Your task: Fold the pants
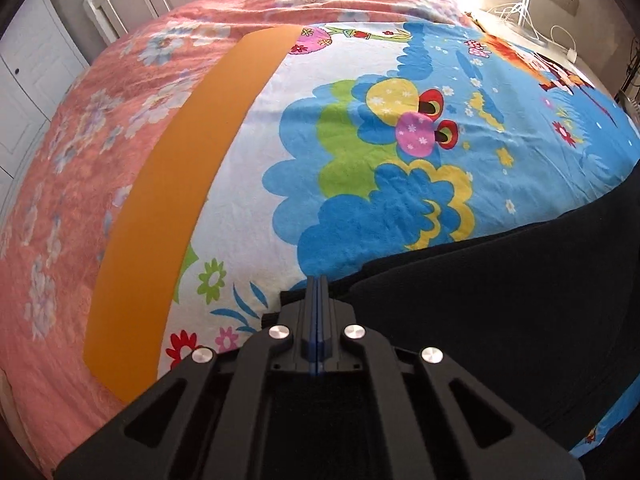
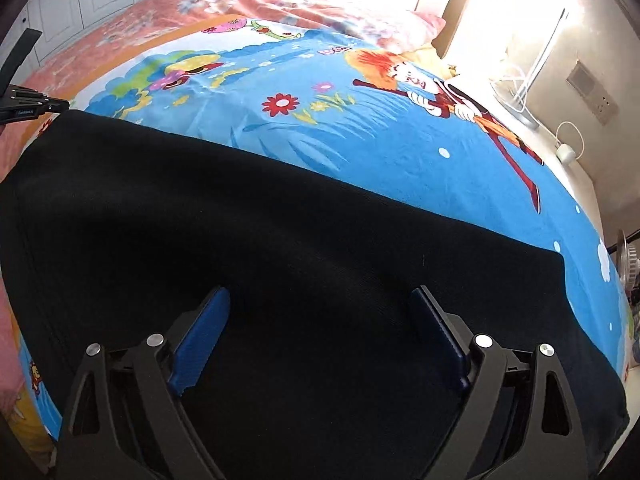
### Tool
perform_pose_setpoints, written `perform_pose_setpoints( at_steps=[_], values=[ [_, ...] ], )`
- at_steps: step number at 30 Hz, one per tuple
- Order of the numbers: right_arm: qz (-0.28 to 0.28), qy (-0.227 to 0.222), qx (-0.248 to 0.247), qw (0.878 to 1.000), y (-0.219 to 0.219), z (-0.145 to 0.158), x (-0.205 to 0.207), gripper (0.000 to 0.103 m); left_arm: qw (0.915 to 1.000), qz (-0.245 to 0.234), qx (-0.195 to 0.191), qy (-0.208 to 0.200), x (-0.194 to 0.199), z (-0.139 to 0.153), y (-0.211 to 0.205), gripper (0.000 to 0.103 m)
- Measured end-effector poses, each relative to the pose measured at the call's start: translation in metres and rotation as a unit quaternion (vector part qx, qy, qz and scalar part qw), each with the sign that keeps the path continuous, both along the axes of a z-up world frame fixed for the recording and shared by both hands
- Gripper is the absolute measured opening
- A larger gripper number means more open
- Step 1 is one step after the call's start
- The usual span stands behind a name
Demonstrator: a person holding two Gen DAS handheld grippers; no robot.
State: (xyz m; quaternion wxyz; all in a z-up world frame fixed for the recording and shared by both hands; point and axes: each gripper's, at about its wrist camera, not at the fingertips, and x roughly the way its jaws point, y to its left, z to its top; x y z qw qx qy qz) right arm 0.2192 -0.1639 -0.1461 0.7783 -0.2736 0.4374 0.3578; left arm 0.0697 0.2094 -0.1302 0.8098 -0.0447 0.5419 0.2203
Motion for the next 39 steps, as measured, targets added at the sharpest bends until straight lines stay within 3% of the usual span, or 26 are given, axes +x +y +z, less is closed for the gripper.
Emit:
perform_pose_setpoints(
  at_steps=[3,4,5,6,7,8,9,12,13,14,15,18,20,24,26,28,30,32,34,37,39],
  values=[
    [-0.011,0.003,0.018,1.000,-0.004,-0.003,0.005,0.090,0.9971,0.016,0.031,-0.067,-0.004,0.029,0.005,0.001],
    [-0.014,0.001,0.019,1.000,-0.004,-0.003,0.005,0.091,0.9965,0.003,0.024,-0.080,-0.004,0.037,0.000,0.025],
    [-0.017,-0.002,0.019,1.000,-0.003,-0.003,0.005,0.091,0.9966,-0.018,0.006,-0.080,0.000,0.040,-0.006,0.058],
    [-0.019,-0.003,0.019,1.000,-0.003,-0.003,0.005,0.091,0.9958,-0.056,-0.018,-0.069,0.004,0.039,-0.016,0.064],
    [-0.020,-0.003,0.021,1.000,-0.002,-0.003,0.006,0.091,0.9938,-0.099,-0.019,-0.048,0.010,0.036,-0.030,0.063],
    [-0.020,-0.003,0.022,1.000,-0.002,-0.003,0.006,0.092,0.9920,-0.124,0.010,-0.021,0.015,0.030,-0.044,0.061],
    [-0.021,-0.003,0.025,0.999,-0.003,-0.003,0.006,0.092,0.9897,-0.140,0.032,0.005,0.021,0.023,-0.053,0.061],
    [-0.023,-0.007,0.028,0.999,-0.003,-0.003,0.005,0.092,0.9822,-0.173,0.046,0.056,0.033,-0.002,-0.066,0.052],
    [-0.023,-0.008,0.028,0.999,-0.003,-0.003,0.005,0.092,0.9785,-0.189,0.041,0.072,0.037,-0.010,-0.070,0.039],
    [-0.023,-0.008,0.028,0.999,-0.003,-0.003,0.005,0.092,0.9733,-0.208,0.032,0.092,0.042,-0.016,-0.074,0.010],
    [-0.023,-0.007,0.029,0.999,-0.004,-0.003,0.005,0.092,0.9700,-0.215,0.037,0.108,0.046,-0.021,-0.077,0.004],
    [-0.023,-0.007,0.033,0.999,-0.004,-0.004,0.006,0.092,0.9762,-0.183,0.049,0.105,0.059,-0.016,-0.070,0.004],
    [-0.023,-0.010,0.034,0.999,-0.004,-0.004,0.005,0.092,0.9815,-0.143,0.092,0.087,0.062,-0.009,-0.062,0.000],
    [-0.023,-0.011,0.037,0.999,-0.005,-0.004,0.005,0.092,0.9877,-0.132,0.084,0.014,0.058,0.014,-0.071,0.005],
    [-0.024,-0.014,0.037,0.999,-0.005,-0.004,0.005,0.092,0.9864,-0.156,0.033,-0.040,0.054,0.030,-0.090,0.046],
    [-0.025,-0.017,0.037,0.999,-0.005,-0.004,0.004,0.092,0.9749,-0.213,0.003,-0.064,0.056,0.031,-0.120,0.054],
    [-0.025,-0.020,0.037,0.999,-0.005,-0.004,0.003,0.092,0.9661,-0.254,0.028,-0.039,0.064,0.017,-0.148,0.054],
    [-0.025,-0.022,0.037,0.999,-0.004,-0.004,0.003,0.092,0.9632,-0.265,0.045,-0.014,0.076,-0.002,-0.160,0.053],
    [-0.025,-0.023,0.037,0.999,-0.005,-0.004,0.003,0.092,0.9629,-0.264,0.055,0.002,0.085,-0.016,-0.162,0.054],
    [-0.025,-0.025,0.038,0.999,-0.005,-0.004,0.003,0.092,0.9659,-0.253,0.054,-0.002,0.091,-0.014,-0.156,0.045],
    [-0.025,-0.026,0.038,0.999,-0.005,-0.004,0.002,0.092,0.9703,-0.227,0.084,-0.005,0.094,-0.016,-0.151,0.017]
  ],
)
